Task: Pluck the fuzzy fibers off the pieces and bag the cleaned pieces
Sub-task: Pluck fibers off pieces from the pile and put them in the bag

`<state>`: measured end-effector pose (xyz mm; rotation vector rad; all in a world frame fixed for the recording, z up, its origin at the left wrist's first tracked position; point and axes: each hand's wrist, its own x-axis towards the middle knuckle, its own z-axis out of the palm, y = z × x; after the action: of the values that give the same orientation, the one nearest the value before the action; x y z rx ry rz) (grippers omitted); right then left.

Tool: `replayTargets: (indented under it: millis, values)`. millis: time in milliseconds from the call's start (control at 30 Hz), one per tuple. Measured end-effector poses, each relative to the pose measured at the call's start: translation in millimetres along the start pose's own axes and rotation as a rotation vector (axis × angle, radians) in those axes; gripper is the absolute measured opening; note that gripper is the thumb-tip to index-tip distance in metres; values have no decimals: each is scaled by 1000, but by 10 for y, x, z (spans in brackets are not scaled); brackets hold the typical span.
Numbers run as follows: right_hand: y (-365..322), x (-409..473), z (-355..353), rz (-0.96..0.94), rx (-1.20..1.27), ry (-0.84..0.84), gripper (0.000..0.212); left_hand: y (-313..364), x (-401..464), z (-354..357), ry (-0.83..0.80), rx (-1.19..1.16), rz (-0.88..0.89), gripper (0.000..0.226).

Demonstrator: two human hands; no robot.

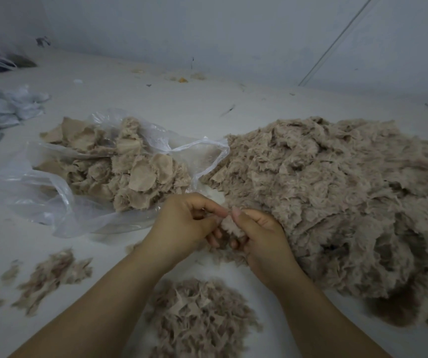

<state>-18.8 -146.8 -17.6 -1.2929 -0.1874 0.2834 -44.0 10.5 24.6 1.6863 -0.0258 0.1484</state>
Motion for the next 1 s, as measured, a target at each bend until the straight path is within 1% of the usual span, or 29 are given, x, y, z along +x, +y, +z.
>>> replayTargets:
  millis: [100, 233, 300, 367, 400, 433, 533, 600, 833, 900, 967, 1000]
  values:
    - [5, 2, 1, 11, 12, 46, 34, -11, -3, -43, 32, -27, 6, 16]
    - [10, 33, 12, 71, 61, 145, 26, -17, -1, -115, 59, -72, -3, 20]
    - [18, 46, 0, 80, 112, 166, 28, -19, -1, -140, 84, -75, -17, 23]
    - [39, 43, -15, 12, 73, 124, 31, -13, 10, -128, 121, -75, -55, 22]
    - [48, 31, -19, -32, 26, 87, 38, -3, 14, -100, 115, -73, -82, 18]
    - [52, 18, -16, -59, -15, 51, 44, 12, 17, -55, 92, -64, -107, 20]
    - [43, -10, -19, -61, -23, 1, 40, 17, 17, 110, 44, 60, -121, 44]
    - [48, -10, -26, -48, -13, 5, 40, 24, 23, 188, 61, 113, -83, 45]
    - [132, 35, -36, -58, -23, 38, 48, 93, 47, 199, 28, -68, -119, 34]
    - [131, 45, -39, -53, -47, 49, 46, 79, 40, 206, 73, -4, -110, 35]
    - [125, 47, -48, -40, -49, 42, 44, 52, 31, 237, 111, 155, -64, 36]
    - [125, 47, -52, -28, -43, 40, 47, 45, 24, 255, 133, 246, -36, 36]
